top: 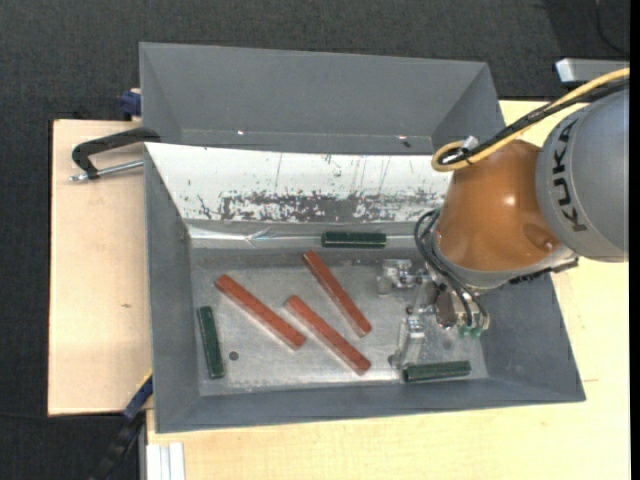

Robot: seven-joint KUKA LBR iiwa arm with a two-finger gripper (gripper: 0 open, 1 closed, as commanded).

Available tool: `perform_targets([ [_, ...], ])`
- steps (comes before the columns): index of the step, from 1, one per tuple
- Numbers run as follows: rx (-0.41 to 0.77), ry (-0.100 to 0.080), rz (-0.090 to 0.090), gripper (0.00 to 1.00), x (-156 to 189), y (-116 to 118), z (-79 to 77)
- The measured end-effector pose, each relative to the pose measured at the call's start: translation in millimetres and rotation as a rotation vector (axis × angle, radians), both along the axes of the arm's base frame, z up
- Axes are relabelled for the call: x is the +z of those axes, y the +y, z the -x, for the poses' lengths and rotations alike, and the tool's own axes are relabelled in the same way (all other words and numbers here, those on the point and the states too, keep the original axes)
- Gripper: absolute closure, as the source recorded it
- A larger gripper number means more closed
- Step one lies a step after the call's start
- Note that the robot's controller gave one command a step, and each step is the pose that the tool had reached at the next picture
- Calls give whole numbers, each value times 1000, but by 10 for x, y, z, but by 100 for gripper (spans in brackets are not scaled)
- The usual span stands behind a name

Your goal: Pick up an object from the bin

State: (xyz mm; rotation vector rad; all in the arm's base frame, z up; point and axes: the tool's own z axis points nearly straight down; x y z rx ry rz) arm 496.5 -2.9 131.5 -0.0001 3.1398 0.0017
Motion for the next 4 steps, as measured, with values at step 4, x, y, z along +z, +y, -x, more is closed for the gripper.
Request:
perform_targets([
  [4,-199,-3,-3,0,-603,1754,-326],
])
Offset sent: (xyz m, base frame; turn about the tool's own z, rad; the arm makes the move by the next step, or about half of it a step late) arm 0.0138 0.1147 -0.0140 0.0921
